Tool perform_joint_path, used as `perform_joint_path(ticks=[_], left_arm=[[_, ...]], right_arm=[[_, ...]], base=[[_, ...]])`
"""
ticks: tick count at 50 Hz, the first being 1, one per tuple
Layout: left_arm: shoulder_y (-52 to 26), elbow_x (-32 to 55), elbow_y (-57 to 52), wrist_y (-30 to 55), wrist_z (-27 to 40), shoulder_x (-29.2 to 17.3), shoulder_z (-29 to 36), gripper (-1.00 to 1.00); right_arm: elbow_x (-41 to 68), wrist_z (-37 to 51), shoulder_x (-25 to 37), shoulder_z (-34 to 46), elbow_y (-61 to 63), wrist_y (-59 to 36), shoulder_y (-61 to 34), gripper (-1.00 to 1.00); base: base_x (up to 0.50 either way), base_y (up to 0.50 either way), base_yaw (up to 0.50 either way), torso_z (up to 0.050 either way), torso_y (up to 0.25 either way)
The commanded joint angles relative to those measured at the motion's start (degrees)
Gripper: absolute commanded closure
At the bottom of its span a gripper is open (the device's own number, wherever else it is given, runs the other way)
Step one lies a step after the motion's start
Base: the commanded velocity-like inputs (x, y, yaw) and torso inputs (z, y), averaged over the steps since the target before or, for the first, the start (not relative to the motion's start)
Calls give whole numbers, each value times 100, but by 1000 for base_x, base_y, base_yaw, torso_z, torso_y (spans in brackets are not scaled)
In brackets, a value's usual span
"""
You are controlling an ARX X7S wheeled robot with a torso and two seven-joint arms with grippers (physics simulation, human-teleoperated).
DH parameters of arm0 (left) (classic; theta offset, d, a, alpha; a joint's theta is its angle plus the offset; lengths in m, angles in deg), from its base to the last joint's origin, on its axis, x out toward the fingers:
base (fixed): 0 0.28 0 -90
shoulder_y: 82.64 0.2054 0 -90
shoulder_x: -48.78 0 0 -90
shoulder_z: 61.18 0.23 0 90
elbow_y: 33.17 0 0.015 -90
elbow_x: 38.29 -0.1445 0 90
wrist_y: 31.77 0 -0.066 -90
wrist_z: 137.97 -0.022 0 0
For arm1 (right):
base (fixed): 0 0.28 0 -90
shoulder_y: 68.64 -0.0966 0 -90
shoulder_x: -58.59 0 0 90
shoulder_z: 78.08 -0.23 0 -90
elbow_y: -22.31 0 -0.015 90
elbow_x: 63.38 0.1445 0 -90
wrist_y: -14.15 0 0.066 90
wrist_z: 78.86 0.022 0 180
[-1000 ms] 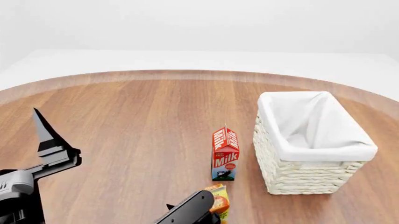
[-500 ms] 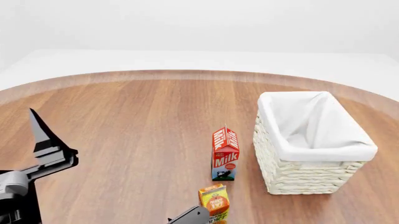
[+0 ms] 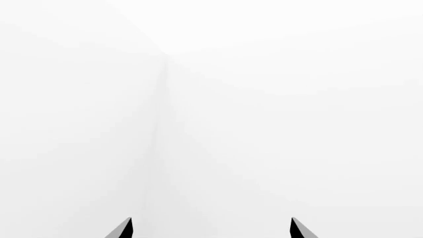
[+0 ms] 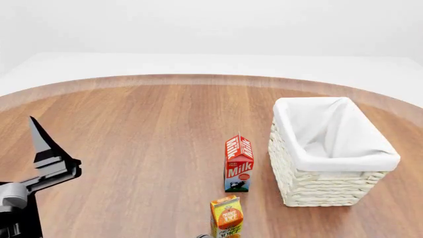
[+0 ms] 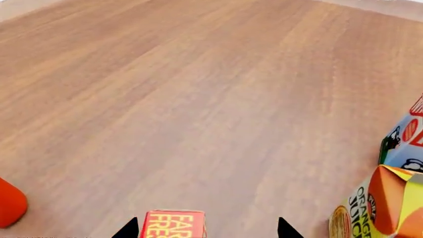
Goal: Pick up the cream cheese box and the butter, and put them in the basket.
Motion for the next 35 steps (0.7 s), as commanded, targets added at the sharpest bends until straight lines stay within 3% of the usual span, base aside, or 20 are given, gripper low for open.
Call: perform_joint_path(ticks=[1, 19, 35], left_arm=[[16, -134, 32, -62, -127, 84, -92, -100], [45, -60, 76, -106, -113, 57, -164, -100], [38, -13, 137, -151, -122, 42, -180, -100]], right_arm=[[-75, -121, -153, -54, -9, 24, -22, -100], [148, 38, -356, 5, 9, -111, -105, -100], [460, -290, -352, -143, -725, 280, 376, -100]], base=[[0, 0, 0, 0, 0], [0, 0, 0, 0, 0], [0, 0, 0, 0, 0]])
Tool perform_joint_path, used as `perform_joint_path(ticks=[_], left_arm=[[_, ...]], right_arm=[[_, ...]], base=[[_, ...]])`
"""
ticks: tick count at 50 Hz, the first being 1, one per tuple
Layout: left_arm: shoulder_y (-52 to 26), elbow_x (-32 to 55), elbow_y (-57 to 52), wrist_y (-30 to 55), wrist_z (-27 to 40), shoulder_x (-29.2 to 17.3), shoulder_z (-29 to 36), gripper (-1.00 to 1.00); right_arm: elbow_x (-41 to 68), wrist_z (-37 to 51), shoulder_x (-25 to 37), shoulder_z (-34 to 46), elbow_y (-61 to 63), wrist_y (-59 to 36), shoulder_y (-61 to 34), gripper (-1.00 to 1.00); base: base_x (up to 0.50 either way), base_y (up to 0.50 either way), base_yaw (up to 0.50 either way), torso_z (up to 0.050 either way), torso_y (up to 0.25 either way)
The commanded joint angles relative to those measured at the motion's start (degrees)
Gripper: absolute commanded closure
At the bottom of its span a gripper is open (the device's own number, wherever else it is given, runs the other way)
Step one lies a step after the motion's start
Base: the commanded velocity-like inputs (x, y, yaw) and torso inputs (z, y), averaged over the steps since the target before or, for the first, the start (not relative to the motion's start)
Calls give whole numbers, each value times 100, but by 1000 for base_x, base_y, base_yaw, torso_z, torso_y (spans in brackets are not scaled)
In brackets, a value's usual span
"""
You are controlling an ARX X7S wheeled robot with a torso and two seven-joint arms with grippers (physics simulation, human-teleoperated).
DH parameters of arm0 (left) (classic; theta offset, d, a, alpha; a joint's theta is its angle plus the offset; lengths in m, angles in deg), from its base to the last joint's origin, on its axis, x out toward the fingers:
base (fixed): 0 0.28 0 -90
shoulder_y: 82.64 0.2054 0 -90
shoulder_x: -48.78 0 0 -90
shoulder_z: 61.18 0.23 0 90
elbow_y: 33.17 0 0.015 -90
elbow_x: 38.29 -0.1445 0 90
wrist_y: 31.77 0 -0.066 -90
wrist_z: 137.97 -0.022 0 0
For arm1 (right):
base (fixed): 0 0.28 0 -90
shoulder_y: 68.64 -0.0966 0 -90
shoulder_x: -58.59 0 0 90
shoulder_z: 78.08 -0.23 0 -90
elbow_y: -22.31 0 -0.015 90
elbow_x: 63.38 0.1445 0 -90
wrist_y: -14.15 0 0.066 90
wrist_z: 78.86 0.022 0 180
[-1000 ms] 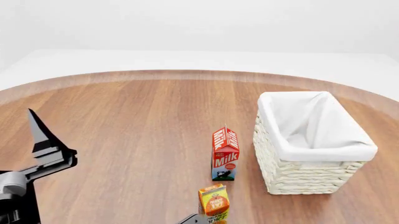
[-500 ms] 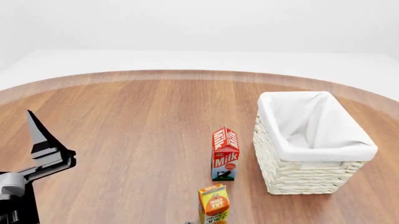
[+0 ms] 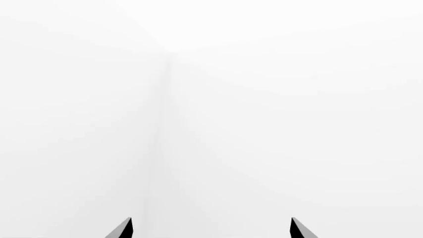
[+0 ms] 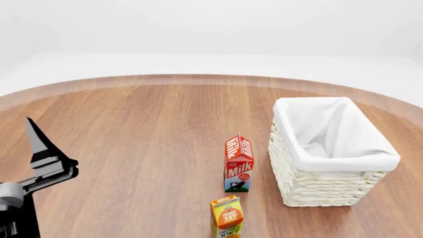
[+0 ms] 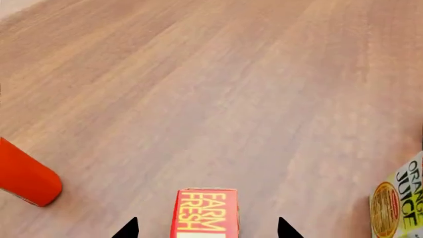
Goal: Pick up the cream cheese box and the butter, and put them in the basket.
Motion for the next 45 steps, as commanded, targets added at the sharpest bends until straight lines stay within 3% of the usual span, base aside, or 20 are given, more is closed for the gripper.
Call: perform_joint_path(ticks=[1, 10, 18, 29, 45], left_arm=[[25, -103, 59, -103, -132, 84, -132, -100], [66, -91, 58, -136, -118, 79, -163, -100], [76, -84, 60, -149, -113, 75, -166, -100], [81, -94, 30, -128, -96, 68, -150, -100], [95, -93, 80, -169, -79, 76, -154, -100]], right_arm=[[96, -231, -109, -145, -384, 157, 249, -100], [242, -18, -128, -83, -237, 34, 293, -100], [-97, -376, -71, 43, -580, 309, 324, -100], [236, 253, 3, -90, -98, 11, 276, -100], [572, 128, -52, 16, -296, -192, 175, -100]], base=[[0, 0, 0, 0, 0], [0, 0, 0, 0, 0], [0, 0, 0, 0, 0], [0, 0, 0, 0, 0], [0, 0, 0, 0, 0]])
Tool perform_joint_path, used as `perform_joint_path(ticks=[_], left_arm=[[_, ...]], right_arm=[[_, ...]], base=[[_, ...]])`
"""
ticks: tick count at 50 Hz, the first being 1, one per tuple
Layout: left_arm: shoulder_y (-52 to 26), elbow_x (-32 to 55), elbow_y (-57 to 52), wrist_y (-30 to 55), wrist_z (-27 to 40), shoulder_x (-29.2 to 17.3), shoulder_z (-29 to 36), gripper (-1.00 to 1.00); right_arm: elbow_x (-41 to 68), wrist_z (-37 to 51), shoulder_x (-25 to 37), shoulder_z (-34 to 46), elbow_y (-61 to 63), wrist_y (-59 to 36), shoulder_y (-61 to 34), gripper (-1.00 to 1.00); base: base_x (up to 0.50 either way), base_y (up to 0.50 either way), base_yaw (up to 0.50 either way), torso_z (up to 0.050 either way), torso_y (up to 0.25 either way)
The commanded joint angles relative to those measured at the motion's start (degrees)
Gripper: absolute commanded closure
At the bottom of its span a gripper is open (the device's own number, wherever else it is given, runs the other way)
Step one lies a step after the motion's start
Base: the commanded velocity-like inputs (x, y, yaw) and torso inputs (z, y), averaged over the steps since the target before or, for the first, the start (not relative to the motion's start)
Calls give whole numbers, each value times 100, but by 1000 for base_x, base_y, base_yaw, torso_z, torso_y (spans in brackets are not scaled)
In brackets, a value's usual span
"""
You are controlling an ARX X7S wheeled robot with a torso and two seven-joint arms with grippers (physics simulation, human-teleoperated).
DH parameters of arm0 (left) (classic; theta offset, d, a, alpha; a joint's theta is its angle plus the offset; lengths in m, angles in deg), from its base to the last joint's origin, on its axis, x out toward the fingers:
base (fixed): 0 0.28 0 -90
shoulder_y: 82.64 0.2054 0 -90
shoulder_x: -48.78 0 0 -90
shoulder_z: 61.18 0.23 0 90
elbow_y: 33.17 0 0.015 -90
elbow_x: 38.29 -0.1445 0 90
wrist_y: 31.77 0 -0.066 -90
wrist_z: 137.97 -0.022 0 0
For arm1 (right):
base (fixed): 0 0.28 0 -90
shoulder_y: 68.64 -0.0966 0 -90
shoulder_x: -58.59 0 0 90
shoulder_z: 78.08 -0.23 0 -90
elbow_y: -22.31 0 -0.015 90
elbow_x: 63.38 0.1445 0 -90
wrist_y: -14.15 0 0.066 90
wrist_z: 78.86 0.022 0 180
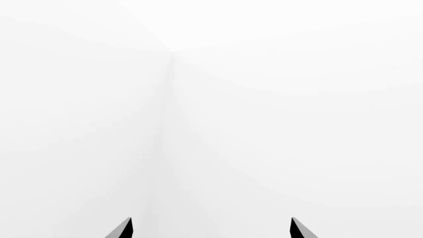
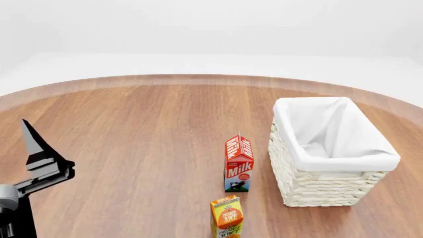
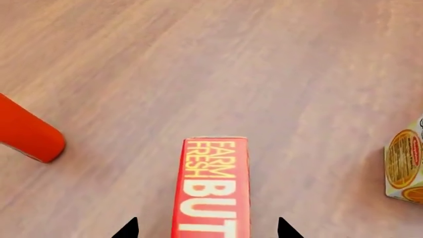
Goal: Pick up the cream cheese box and the butter, and put them in the basket.
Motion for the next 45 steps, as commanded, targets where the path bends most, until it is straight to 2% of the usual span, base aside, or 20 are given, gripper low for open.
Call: perform_joint_path(ticks=[1, 35, 45], left_arm=[[10, -145, 64, -82, -125, 99, -92, -100], [63, -116, 110, -138, -87, 82, -143, -100], [64, -138, 144, -158, -82, 88, -125, -100]], right_arm=[[49, -220, -112, -66, -159, -74, -99, -100], [526, -110, 6, -196, -217, -91, -99, -100], [240, -563, 81, -211, -597, 183, -141, -100]], base=[[0, 0, 0, 0, 0], [0, 0, 0, 0, 0], [0, 0, 0, 0, 0]])
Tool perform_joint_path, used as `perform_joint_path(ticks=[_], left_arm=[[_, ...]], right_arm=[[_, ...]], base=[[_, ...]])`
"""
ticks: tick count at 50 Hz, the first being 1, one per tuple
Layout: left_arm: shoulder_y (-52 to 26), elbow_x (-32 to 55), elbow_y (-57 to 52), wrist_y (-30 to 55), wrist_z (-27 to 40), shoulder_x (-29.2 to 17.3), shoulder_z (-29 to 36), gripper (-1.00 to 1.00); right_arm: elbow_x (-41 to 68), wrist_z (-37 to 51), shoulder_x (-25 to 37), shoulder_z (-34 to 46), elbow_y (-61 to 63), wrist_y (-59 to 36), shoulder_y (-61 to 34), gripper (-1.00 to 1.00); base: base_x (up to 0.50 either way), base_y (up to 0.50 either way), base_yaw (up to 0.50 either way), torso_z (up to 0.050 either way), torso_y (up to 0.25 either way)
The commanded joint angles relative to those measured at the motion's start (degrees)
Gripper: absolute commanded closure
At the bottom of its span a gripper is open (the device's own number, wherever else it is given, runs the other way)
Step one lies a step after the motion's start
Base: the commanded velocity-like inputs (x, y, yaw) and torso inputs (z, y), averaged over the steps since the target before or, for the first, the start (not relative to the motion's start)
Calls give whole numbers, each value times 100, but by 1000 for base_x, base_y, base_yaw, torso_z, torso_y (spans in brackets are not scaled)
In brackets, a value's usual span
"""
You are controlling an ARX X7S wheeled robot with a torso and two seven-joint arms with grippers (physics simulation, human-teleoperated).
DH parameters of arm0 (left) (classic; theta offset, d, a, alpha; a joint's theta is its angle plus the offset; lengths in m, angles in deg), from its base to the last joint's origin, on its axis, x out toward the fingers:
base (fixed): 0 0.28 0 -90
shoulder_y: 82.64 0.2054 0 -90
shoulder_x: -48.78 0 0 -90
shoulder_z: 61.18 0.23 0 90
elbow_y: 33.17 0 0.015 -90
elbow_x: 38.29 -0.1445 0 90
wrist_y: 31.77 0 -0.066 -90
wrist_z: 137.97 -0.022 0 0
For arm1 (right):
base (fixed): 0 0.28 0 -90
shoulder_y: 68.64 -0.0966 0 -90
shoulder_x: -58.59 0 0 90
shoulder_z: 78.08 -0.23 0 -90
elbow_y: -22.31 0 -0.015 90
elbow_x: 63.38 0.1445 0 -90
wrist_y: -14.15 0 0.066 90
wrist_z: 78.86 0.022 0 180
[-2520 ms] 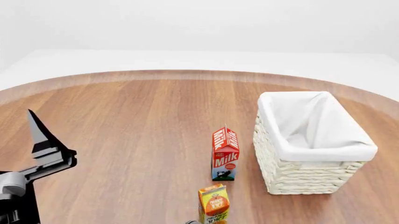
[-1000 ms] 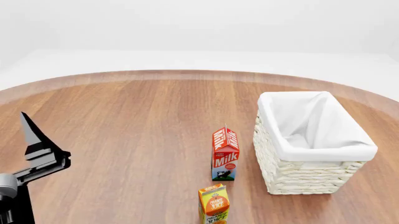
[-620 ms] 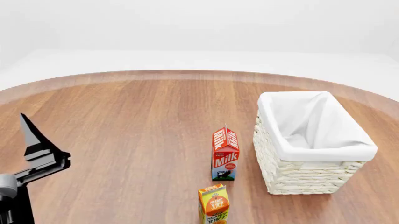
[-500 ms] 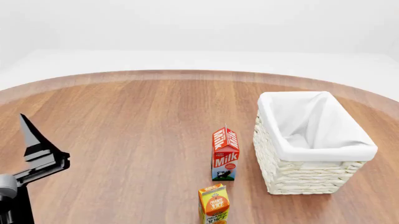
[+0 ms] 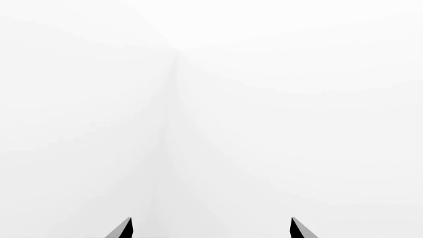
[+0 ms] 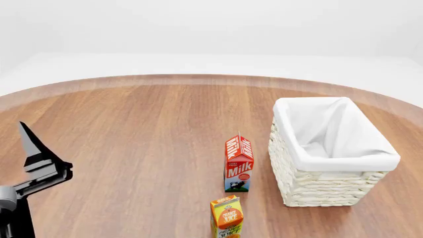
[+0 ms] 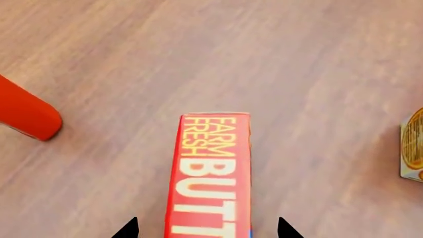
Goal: Pick up the cream cheese box and the butter, and put them in the basket.
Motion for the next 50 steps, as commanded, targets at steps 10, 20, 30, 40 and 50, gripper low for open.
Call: perform_joint_path(ticks=[10, 20, 30, 40, 50], left_arm=[[13, -144, 66, -85, -117, 94, -94, -100], [21, -135, 102, -121, -116, 93, -104, -100], [18, -144, 123, -130, -113, 90, -92, -100], [32, -153, 147, -157, -108, 94, -87, -100], [44, -141, 178, -190, -104, 92, -103, -100]], right_arm=[[-425, -816, -37, -6, -710, 331, -36, -100], [-331, -887, -47, 65, -777, 282, -44, -100], [-290, -1030, -54, 129, -910, 275, -72, -100], [-245, -1132, -12, 86, -1097, 329, -89, -100], [-201, -1191, -30, 162, -1295, 272, -96, -100]], base=[[0, 0, 0, 0, 0], [0, 0, 0, 0, 0], [0, 0, 0, 0, 0], [0, 0, 0, 0, 0], [0, 0, 0, 0, 0]])
